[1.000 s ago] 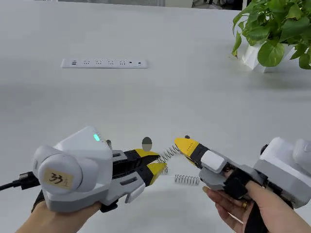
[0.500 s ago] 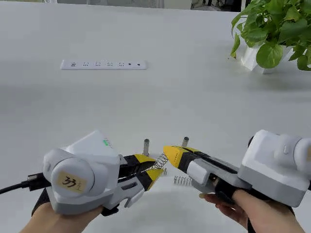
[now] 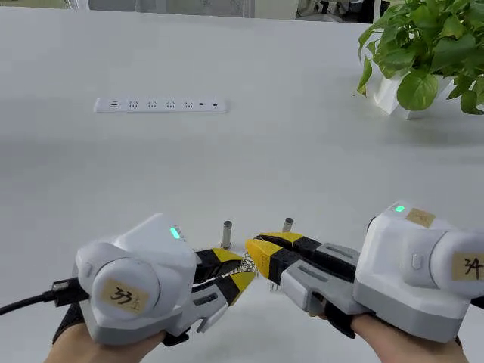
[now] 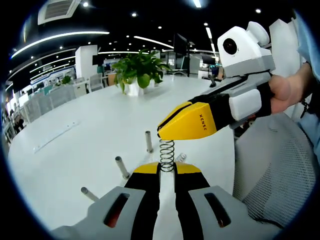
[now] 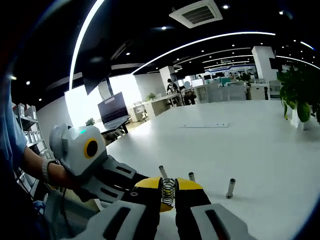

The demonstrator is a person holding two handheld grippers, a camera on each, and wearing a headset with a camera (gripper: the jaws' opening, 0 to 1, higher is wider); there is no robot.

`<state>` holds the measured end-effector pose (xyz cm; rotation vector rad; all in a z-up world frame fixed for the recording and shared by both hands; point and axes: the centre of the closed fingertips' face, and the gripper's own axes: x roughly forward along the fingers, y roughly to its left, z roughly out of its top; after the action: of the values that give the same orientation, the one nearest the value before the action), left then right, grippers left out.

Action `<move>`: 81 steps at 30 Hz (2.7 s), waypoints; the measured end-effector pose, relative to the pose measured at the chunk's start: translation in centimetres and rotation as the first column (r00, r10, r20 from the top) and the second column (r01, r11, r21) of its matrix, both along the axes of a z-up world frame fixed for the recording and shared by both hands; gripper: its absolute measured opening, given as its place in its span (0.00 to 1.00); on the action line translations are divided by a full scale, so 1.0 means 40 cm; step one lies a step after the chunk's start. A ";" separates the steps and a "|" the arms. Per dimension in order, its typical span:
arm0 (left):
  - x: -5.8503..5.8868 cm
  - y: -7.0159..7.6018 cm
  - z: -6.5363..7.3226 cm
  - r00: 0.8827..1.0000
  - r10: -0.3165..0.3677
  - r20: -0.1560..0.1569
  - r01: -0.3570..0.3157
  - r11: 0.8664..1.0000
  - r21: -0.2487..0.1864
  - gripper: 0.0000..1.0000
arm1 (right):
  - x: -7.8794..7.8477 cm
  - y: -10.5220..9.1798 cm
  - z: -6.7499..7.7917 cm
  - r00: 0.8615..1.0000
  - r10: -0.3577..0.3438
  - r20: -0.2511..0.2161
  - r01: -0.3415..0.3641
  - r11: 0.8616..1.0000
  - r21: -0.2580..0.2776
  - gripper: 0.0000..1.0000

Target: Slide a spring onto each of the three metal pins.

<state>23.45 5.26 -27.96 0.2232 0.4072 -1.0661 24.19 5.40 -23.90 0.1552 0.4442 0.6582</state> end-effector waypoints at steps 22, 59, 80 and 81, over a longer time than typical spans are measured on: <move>-0.020 0.002 -0.005 1.000 -0.018 -0.014 0.018 1.000 -0.025 0.06 | -0.015 0.001 -0.017 0.997 0.074 0.031 -0.071 0.993 -0.093 0.25; -0.097 -0.003 -0.051 0.937 -0.344 0.067 0.322 0.921 0.220 0.06 | -0.129 0.005 -0.088 0.681 0.713 -0.166 -0.645 0.477 -0.597 0.19; -0.111 -0.032 -0.053 0.925 -0.375 0.063 0.354 0.909 0.221 0.06 | -0.147 -0.002 -0.125 0.618 0.751 -0.232 -0.681 0.365 -0.634 0.10; -0.111 -0.033 -0.053 0.924 -0.377 0.065 0.355 0.908 0.223 0.06 | -0.148 -0.003 -0.126 0.616 0.752 -0.236 -0.683 0.361 -0.635 0.10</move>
<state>19.00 3.94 -30.07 0.5585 0.3884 -1.3752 18.29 5.29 -28.95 -0.8579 0.6407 1.3377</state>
